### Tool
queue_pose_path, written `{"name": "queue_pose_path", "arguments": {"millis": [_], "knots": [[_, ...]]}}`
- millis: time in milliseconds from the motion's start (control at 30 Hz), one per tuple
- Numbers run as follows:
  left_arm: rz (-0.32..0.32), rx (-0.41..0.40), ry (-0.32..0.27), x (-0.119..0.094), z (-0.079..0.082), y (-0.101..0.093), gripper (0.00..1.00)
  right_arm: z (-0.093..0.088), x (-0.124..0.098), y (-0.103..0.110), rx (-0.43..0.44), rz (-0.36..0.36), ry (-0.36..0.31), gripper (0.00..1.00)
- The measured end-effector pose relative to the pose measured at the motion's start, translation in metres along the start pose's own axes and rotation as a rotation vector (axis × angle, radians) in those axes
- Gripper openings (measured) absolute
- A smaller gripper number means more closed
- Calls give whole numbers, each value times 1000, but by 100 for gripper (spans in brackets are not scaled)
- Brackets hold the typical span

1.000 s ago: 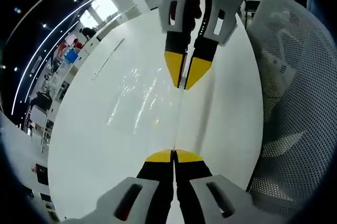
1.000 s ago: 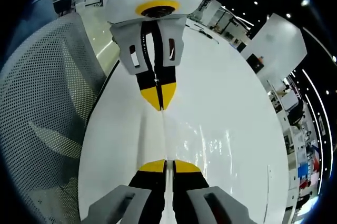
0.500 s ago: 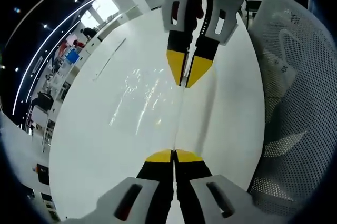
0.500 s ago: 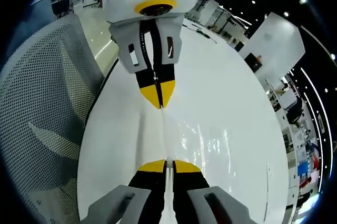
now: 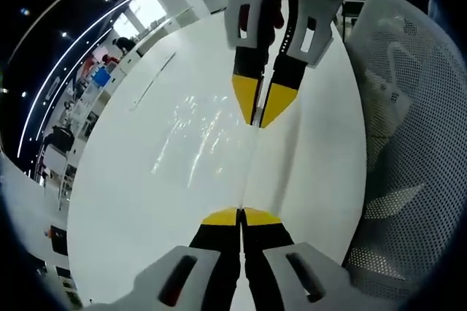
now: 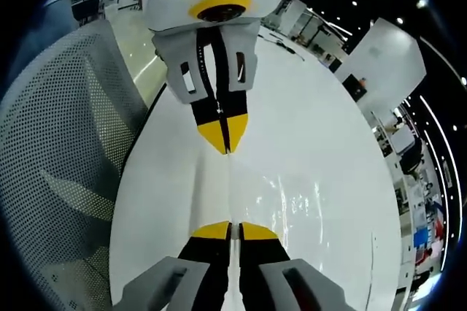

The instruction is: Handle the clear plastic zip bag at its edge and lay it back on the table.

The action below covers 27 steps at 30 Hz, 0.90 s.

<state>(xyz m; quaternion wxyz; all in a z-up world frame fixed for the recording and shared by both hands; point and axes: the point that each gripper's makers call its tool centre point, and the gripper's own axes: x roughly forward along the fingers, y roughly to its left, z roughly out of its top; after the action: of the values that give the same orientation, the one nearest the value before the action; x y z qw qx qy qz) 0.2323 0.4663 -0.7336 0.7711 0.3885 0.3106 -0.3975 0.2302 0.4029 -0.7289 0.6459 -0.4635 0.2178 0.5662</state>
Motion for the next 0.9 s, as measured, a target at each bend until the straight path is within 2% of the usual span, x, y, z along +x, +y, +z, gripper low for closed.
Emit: {"name": "queue_pose_path", "arguments": {"millis": [900], "knots": [[-3, -9, 38, 1, -11, -2, 0, -9, -5, 1, 1, -7, 25, 0]]}}
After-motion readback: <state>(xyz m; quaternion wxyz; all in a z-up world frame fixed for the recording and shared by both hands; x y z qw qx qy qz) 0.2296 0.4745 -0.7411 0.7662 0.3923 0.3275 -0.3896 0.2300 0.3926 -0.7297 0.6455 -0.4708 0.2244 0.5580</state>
